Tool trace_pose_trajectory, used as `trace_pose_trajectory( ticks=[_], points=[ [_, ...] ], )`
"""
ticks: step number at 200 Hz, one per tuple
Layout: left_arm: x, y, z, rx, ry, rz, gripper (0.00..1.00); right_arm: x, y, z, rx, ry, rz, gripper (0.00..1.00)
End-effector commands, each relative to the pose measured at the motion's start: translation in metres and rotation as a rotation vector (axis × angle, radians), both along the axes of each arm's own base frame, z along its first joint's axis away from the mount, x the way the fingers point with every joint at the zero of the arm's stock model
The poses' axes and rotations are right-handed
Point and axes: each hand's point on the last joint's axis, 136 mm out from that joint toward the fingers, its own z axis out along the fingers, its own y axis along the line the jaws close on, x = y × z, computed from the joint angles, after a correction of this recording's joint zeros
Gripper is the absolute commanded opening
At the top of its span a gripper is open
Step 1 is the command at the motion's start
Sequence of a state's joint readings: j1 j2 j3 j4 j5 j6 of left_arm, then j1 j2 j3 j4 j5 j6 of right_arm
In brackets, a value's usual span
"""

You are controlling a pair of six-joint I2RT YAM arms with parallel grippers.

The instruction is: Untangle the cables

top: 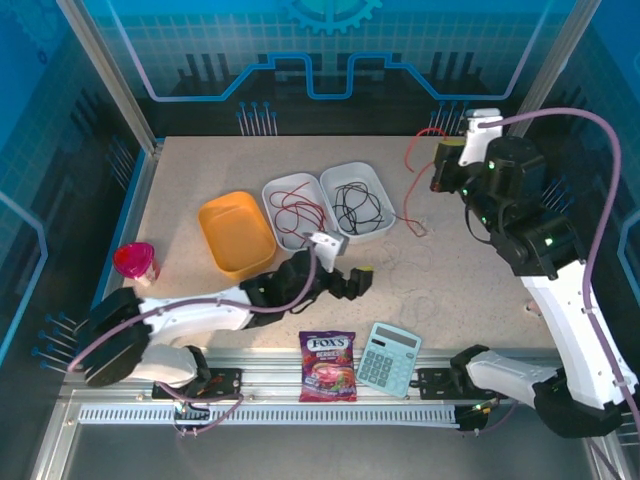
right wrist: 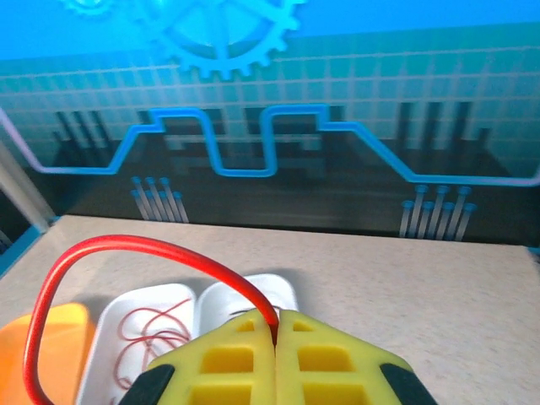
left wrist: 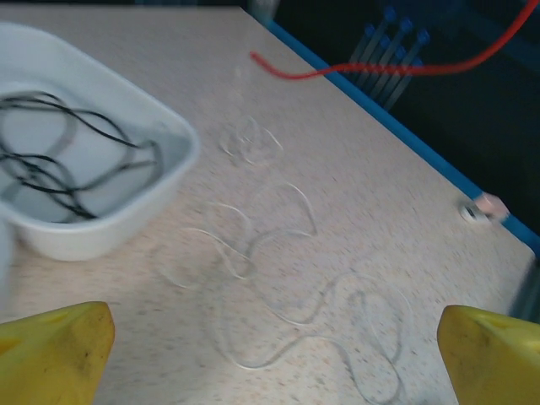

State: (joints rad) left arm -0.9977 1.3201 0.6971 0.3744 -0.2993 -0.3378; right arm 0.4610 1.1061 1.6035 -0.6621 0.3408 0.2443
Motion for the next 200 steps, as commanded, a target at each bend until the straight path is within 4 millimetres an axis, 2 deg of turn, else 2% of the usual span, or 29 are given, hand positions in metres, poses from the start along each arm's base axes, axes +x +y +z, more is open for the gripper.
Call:
trace_pose_trajectory(
  ticks=[1, 45, 93, 124, 151, 176, 200],
  points=[
    [0.012, 0.057, 0.01, 0.059, -0.069, 0.231, 0.99, 0.002, 0.027, 0.026, 0.061, -0.078, 0.067, 0.0],
    [0.011, 0.148, 0.021, 0.086, -0.077, 0.535, 0.99, 0.026, 0.087, 0.019, 0.075, -0.069, 0.16, 0.0],
    [-0.003, 0.206, 0.02, 0.016, -0.083, 0.686, 0.99, 0.06, 0.14, 0.003, 0.055, -0.025, 0.212, 0.0],
    [-0.013, 0.226, 0.013, -0.027, -0.072, 0.723, 0.99, 0.086, 0.168, -0.009, 0.03, 0.006, 0.217, 0.0],
    [-0.02, 0.24, 0.017, -0.036, -0.079, 0.741, 0.99, 0.109, 0.189, -0.025, 0.011, 0.032, 0.216, 0.0],
    [-0.026, 0.249, 0.018, -0.041, -0.084, 0.751, 0.99, 0.135, 0.208, -0.053, -0.023, 0.07, 0.197, 0.0],
    [-0.03, 0.254, 0.017, -0.053, -0.082, 0.755, 0.99, 0.157, 0.225, -0.092, -0.077, 0.142, 0.184, 0.0]
  ],
)
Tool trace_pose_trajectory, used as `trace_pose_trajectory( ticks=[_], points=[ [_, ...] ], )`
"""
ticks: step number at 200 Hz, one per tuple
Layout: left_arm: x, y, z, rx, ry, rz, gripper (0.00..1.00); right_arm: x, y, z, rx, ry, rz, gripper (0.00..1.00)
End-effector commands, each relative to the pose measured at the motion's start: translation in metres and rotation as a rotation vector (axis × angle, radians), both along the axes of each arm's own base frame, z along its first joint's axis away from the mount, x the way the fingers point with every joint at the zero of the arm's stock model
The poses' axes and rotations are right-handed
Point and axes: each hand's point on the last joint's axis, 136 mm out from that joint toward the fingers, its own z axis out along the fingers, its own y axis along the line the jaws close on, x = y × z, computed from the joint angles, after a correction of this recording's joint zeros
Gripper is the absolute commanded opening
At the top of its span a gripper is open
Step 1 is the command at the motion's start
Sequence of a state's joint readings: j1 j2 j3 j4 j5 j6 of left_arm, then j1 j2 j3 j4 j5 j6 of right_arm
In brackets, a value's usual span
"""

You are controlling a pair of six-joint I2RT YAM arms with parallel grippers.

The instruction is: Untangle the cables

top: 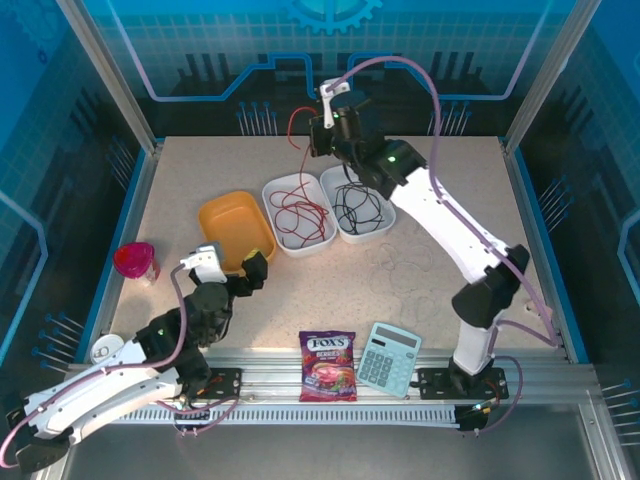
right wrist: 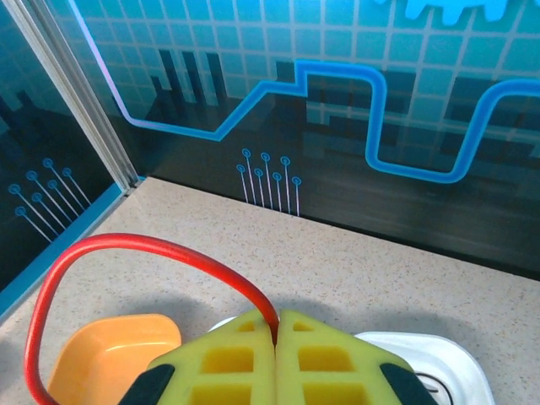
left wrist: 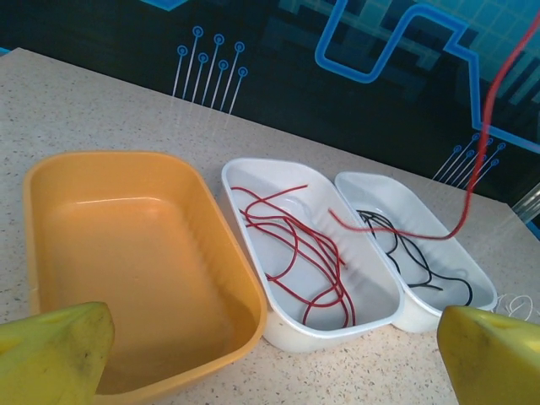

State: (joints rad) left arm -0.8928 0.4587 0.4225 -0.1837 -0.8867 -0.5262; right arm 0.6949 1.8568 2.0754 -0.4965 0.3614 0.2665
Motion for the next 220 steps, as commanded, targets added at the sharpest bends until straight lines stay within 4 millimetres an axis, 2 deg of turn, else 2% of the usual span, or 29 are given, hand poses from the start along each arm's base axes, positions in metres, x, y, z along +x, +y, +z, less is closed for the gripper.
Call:
trace_pose_trajectory(
  ticks=[1, 34, 80, 95, 120, 126, 129, 139, 187, 220],
  points=[
    [-0.004, 0.014, -0.011, 0.022, 0.022, 0.043, 0.99, 0.017, 0.017, -0.026, -0.037, 0.042, -0.024, 0.0],
    [-0.006, 0.017, -0.015, 0.019, 0.026, 0.047, 0.99, 0.03, 0.021, -0.068, -0.113, 0.13, -0.058, 0.0],
    [-0.005, 0.014, -0.013, 0.008, 0.013, 0.04, 0.99, 0.027, 0.029, -0.138, -0.175, 0.312, -0.056, 0.0],
    [-0.004, 0.012, -0.012, 0.006, 0.013, 0.035, 0.99, 0.028, 0.025, -0.159, -0.214, 0.366, -0.081, 0.0],
    [-0.002, 0.005, -0.01, 0.012, 0.02, 0.007, 0.99, 0.027, 0.028, -0.196, -0.267, 0.452, -0.084, 0.0],
    [-0.001, 0.002, -0.01, 0.016, 0.023, -0.005, 0.99, 0.027, 0.027, -0.198, -0.27, 0.462, -0.086, 0.0],
    [-0.001, 0.001, -0.01, 0.017, 0.023, -0.01, 0.99, 0.028, 0.028, -0.211, -0.287, 0.482, -0.088, 0.0],
    [0.001, -0.004, -0.009, 0.024, 0.029, -0.029, 0.99, 0.028, 0.028, -0.225, -0.31, 0.508, -0.095, 0.0],
    [0.01, -0.02, -0.013, 0.084, 0.09, -0.06, 0.99, 0.026, 0.029, -0.269, -0.375, 0.579, -0.1, 0.0],
    [0.015, -0.027, -0.016, 0.083, 0.114, -0.072, 0.99, 0.024, 0.033, -0.286, -0.398, 0.599, -0.087, 0.01]
  ],
)
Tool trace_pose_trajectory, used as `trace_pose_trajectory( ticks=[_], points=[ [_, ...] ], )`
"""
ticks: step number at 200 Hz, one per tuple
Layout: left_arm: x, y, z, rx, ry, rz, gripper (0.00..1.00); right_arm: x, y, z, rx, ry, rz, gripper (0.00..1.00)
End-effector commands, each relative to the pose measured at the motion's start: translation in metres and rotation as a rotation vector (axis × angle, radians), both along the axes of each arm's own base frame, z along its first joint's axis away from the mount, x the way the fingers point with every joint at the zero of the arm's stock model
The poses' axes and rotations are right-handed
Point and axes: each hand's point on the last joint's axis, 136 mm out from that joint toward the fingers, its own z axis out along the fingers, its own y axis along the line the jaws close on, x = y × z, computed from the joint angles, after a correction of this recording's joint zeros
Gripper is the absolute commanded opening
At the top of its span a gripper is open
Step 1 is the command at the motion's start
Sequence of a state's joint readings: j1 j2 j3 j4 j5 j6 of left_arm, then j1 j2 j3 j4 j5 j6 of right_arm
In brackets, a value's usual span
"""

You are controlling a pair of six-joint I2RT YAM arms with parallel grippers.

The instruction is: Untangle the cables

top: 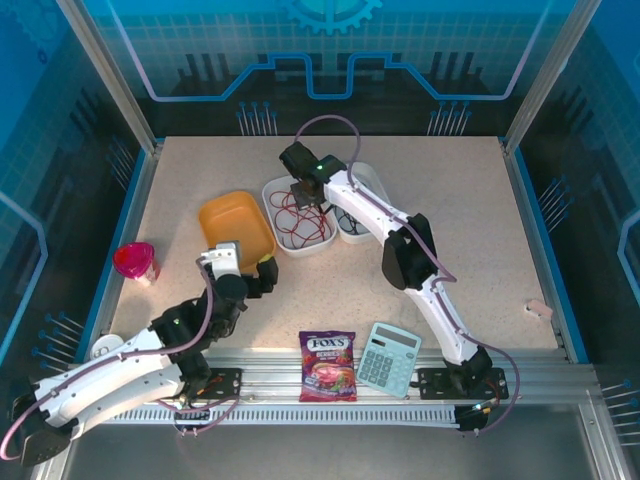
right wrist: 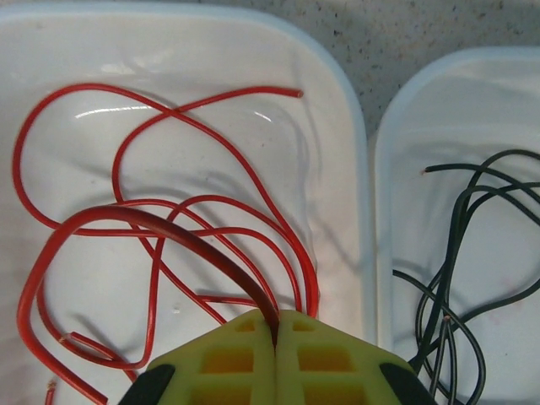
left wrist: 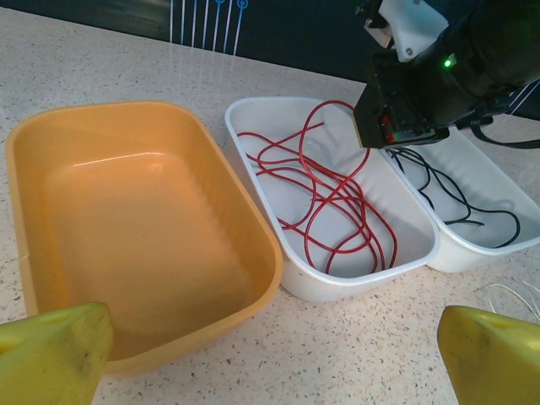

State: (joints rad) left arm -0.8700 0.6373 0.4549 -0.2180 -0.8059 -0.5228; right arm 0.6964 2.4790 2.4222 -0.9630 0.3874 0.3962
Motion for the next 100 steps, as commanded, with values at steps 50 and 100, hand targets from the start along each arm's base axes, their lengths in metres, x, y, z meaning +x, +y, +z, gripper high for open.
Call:
trace_pose_trajectory(
  ticks=[50, 100],
  points=[
    [0.007, -0.009, 0.016, -0.057, -0.015, -0.023, 0.99, -0.008, 0.019, 0.013, 0.033, -0.009, 0.046, 0.37],
    [0.008, -0.011, 0.018, -0.054, -0.006, -0.032, 0.99, -0.014, 0.013, 0.053, 0.077, -0.06, 0.05, 0.42]
  ],
)
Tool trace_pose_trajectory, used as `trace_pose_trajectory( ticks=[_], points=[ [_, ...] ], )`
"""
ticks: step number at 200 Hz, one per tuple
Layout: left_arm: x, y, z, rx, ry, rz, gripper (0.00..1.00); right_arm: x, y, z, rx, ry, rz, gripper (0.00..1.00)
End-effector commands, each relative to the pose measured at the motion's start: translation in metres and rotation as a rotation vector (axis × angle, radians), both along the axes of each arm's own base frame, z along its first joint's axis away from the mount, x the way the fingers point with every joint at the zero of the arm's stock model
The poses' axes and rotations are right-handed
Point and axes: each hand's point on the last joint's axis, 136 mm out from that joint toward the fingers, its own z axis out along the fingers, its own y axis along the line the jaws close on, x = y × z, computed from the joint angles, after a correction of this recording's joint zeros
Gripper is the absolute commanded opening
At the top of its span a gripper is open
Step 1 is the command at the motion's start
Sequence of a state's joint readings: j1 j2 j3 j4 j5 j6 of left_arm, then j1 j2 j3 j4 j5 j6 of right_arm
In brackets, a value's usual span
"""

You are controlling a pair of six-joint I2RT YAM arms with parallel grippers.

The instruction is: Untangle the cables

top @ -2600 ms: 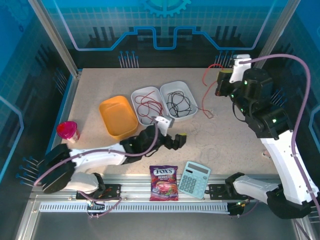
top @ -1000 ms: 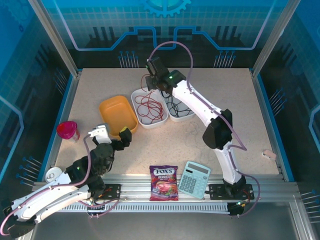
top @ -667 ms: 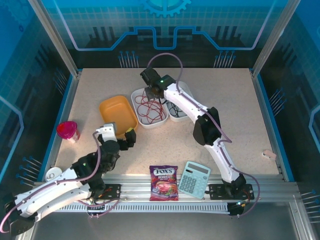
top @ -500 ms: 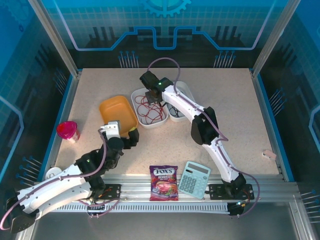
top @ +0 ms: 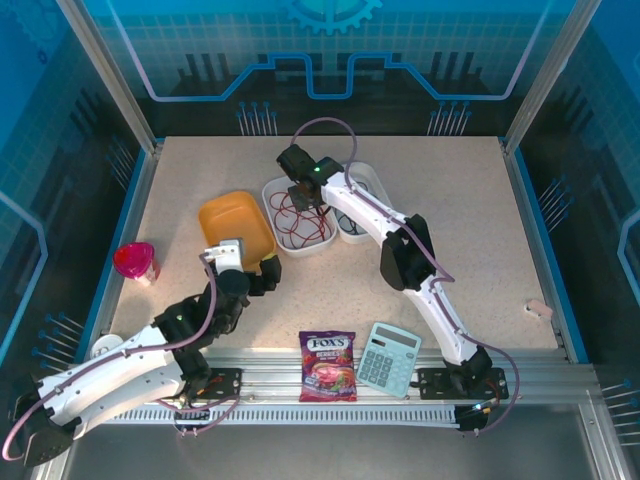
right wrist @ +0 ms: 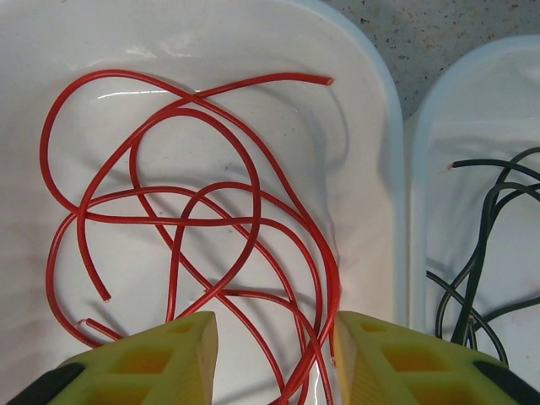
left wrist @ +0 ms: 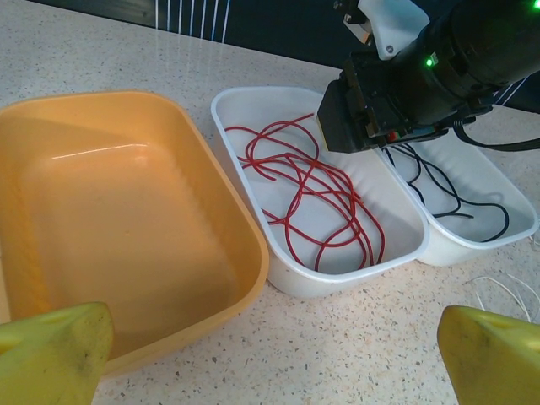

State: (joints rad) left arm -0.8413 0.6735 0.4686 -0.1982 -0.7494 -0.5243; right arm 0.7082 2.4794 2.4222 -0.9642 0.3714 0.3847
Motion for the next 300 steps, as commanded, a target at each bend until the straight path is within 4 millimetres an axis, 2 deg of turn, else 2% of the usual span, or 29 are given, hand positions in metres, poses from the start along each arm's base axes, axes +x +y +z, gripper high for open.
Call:
trace_pose_trajectory(
  ticks=[1, 9, 12, 24, 50, 72, 82, 101, 122, 141, 166, 201, 217, 221, 223, 259, 284, 287, 300],
  points=[
    [0.003, -0.005, 0.019, -0.038, -0.027, -0.01, 0.99, -0.008, 0.005, 0.056, 0.078, -0.072, 0.02, 0.42],
    [0.004, -0.005, 0.019, -0.037, -0.026, -0.012, 0.99, -0.011, 0.003, 0.058, 0.086, -0.07, 0.017, 0.42],
    [0.004, -0.005, 0.019, -0.037, -0.024, -0.013, 0.99, -0.013, 0.0, 0.071, 0.104, -0.087, 0.014, 0.42],
    [0.004, -0.007, 0.02, -0.037, -0.023, -0.022, 0.99, -0.019, -0.006, 0.082, 0.131, -0.102, 0.007, 0.42],
    [0.007, -0.019, 0.019, -0.039, -0.006, -0.069, 0.99, -0.04, -0.029, 0.092, 0.2, -0.104, -0.028, 0.46],
    [0.011, -0.034, 0.017, -0.038, 0.031, -0.121, 0.99, -0.06, -0.064, 0.094, 0.236, -0.099, -0.087, 0.53],
    [0.014, -0.039, 0.016, -0.031, 0.054, -0.131, 0.99, -0.072, -0.085, 0.086, 0.228, -0.089, -0.119, 0.53],
    [0.021, -0.054, 0.012, -0.012, 0.099, -0.162, 0.99, -0.092, -0.126, 0.085, 0.223, -0.098, -0.2, 0.55],
    [0.028, -0.08, 0.009, -0.027, 0.138, -0.232, 0.99, -0.112, -0.172, 0.081, 0.232, -0.099, -0.292, 0.58],
    [0.035, -0.112, 0.002, -0.059, 0.179, -0.323, 0.93, -0.127, -0.209, 0.07, 0.237, -0.077, -0.37, 0.6],
    [0.041, -0.157, -0.009, -0.075, 0.238, -0.434, 0.84, -0.142, -0.244, 0.056, 0.256, -0.043, -0.447, 0.63],
    [0.035, -0.214, -0.042, 0.083, 0.338, -0.572, 0.75, -0.152, -0.272, 0.043, 0.299, -0.02, -0.512, 0.75],
    [0.031, -0.235, -0.061, 0.116, 0.412, -0.628, 0.68, -0.156, -0.283, 0.038, 0.3, -0.015, -0.542, 0.87],
    [0.031, -0.24, -0.065, 0.122, 0.425, -0.639, 0.67, -0.157, -0.286, 0.038, 0.302, -0.017, -0.551, 0.98],
    [0.031, -0.242, -0.066, 0.124, 0.429, -0.644, 0.67, -0.157, -0.287, 0.038, 0.301, -0.015, -0.553, 1.0],
    [0.032, -0.269, -0.095, 0.19, 0.482, -0.694, 0.52, -0.165, -0.305, 0.031, 0.317, -0.015, -0.606, 1.0],
    [0.038, -0.276, -0.113, 0.247, 0.516, -0.702, 0.44, -0.168, -0.316, 0.036, 0.331, -0.043, -0.643, 1.0],
    [0.039, -0.277, -0.116, 0.254, 0.52, -0.703, 0.43, -0.173, -0.318, 0.029, 0.324, -0.027, -0.652, 1.0],
    [0.042, -0.28, -0.124, 0.273, 0.538, -0.703, 0.39, -0.177, -0.323, 0.028, 0.321, -0.034, -0.669, 1.0]
  ],
)
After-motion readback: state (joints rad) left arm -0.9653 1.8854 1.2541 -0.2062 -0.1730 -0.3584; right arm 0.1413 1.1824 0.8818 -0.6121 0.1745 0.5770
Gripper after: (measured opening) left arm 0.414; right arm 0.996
